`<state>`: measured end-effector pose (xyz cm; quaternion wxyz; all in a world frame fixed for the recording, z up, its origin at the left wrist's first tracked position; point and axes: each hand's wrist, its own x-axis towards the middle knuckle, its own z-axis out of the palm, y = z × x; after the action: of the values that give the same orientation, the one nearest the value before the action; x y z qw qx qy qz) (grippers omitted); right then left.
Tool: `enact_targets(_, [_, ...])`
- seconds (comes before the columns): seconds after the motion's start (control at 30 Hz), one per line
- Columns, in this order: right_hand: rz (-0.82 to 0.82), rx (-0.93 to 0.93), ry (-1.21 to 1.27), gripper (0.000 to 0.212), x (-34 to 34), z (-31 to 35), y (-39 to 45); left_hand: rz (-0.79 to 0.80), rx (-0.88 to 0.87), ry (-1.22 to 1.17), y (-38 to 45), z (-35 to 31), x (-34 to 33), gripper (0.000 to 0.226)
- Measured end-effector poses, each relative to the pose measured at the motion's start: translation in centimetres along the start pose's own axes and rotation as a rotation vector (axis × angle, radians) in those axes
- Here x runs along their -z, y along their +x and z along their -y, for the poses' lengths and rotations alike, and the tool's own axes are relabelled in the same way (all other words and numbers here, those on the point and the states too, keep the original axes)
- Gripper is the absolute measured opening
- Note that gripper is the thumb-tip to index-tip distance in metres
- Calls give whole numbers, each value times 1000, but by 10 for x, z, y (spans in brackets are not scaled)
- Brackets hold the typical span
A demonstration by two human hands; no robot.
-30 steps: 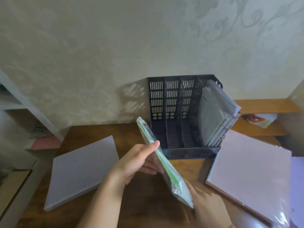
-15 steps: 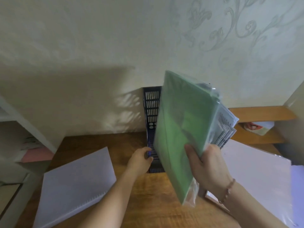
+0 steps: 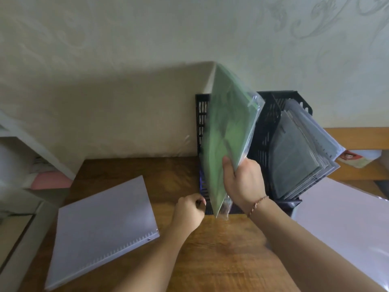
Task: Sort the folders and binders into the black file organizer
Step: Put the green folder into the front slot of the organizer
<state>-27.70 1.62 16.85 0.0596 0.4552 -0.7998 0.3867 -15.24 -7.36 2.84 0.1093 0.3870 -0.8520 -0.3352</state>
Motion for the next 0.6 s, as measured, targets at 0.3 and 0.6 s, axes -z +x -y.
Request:
enact_targets(0.3, [-40,-66,54,48,-37,-8,-7,86,-4,-26,-20,-3,-1,26])
enact_targets(0.6, [-36,-40,-5,31,-39,14,0,5,-55,67,-13,-7,-4,25])
